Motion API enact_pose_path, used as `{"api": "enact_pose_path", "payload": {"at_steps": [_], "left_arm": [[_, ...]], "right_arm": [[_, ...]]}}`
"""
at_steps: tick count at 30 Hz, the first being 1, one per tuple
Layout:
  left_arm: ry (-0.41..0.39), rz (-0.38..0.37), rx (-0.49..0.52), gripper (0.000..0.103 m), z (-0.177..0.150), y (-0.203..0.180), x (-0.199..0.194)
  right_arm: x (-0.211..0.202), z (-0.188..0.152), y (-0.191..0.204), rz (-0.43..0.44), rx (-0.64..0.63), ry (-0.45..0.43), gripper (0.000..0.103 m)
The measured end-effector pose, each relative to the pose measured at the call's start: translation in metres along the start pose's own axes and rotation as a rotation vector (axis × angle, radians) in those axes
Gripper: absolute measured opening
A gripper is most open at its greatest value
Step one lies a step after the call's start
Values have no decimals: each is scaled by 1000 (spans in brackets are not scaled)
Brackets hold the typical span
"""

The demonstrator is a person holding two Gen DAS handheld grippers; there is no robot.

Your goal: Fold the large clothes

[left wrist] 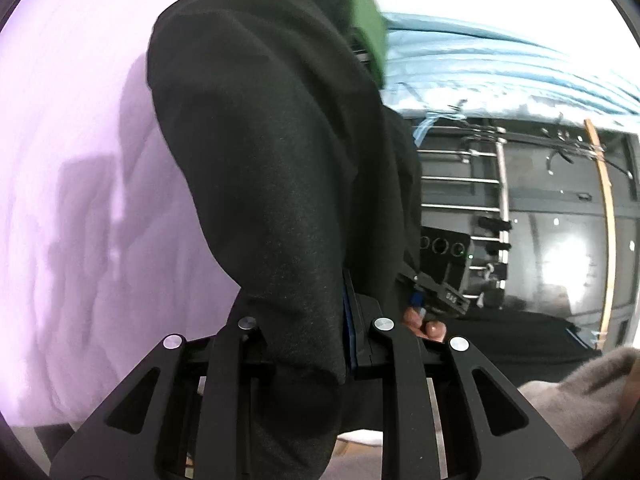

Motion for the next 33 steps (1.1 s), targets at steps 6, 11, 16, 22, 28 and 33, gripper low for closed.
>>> {"api": "enact_pose_path", "payload": {"at_steps": [6,11,16,22,28,33], "left_arm": [[-40,-21,105,19,48,-107,-11],[-52,-33,176,19,108,-175,-6],[-63,6,250,19,170,-208,17],[-88,48,226,19,256,-178,47],[-83,82,92,20,312,-73,85],[-99,140,-75,20,315,31,109]], "right_arm": [[-61,53,71,57,-80,-81,12],[-107,112,107,65,-160,-145,12],[-123,180,110,70,-215,-188,12],[-106,269,55,46,-197,-195,12],[-56,332,-55,19,-65,-146,12],[-13,354,-174,-30,154,-121,12]]}}
Point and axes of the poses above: each gripper's, at about its wrist camera, not at the fingertips, and x roughly the way its jaws point, y to its left, z to its top, the point moved 9 cm from there along x, roughly the way its jaws point, and after that the axes turned 3 degrees about x, right-handed, at the moved point
